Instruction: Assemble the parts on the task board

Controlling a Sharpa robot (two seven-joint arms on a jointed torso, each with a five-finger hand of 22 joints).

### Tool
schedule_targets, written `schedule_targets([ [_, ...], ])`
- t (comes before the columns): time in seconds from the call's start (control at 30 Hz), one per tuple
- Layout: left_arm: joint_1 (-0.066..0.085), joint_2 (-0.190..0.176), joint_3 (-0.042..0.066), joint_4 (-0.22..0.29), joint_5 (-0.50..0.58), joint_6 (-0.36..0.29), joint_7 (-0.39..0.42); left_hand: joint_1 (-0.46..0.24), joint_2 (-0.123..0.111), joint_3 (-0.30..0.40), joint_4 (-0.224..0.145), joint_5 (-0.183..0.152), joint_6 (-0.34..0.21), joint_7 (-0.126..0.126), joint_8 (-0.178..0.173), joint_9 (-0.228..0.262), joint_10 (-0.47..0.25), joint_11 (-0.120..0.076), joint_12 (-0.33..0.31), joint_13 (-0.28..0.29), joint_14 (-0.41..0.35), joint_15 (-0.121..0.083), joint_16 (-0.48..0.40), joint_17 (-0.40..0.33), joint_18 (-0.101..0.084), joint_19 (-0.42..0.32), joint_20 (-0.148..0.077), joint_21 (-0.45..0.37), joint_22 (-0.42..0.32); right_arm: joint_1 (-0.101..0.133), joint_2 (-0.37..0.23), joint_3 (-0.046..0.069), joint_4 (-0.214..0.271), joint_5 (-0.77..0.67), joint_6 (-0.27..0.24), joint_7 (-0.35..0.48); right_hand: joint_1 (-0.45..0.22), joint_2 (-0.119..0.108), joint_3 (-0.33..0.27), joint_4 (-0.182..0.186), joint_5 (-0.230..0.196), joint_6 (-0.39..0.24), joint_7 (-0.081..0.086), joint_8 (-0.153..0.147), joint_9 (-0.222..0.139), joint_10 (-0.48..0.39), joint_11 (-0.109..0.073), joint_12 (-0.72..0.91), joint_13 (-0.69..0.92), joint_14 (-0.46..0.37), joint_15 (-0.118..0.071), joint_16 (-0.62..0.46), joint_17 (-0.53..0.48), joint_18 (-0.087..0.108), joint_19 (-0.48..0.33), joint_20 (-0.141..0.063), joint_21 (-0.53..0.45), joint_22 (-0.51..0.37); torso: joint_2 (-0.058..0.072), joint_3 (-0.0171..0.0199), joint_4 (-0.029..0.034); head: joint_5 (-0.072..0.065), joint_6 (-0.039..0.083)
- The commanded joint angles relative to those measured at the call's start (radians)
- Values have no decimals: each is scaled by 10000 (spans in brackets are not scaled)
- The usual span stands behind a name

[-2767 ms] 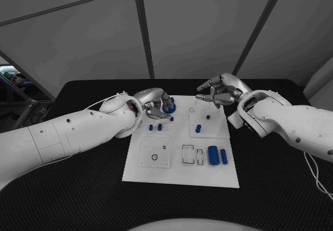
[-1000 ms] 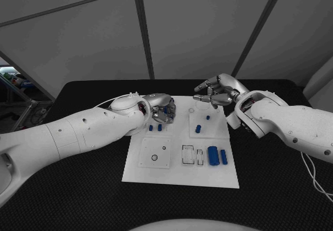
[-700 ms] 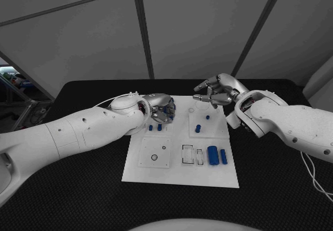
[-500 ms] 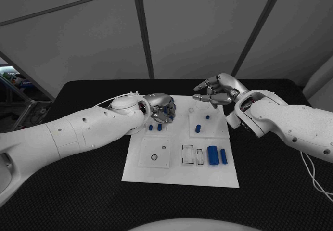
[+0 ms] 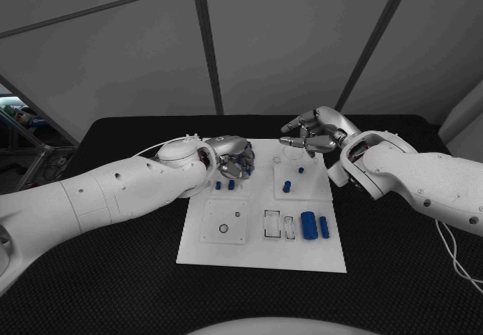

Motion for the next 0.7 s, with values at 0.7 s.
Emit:
schedule_targets([
  [0.7,21,-1221,730,971,526,108,47,-314,-148,45,13,-75,144,19,-168,16,185,17,-233,-5,127,13,100,4,-779,65,40,110,96,10,11,6,-62,21,-17,106,23,83,40,29,65,-28,-42,62,-12,-74,7,-26,-2,307,-86,-62,-15,132,-84,-16,-62,-9,6,7,14,-5,136],
])
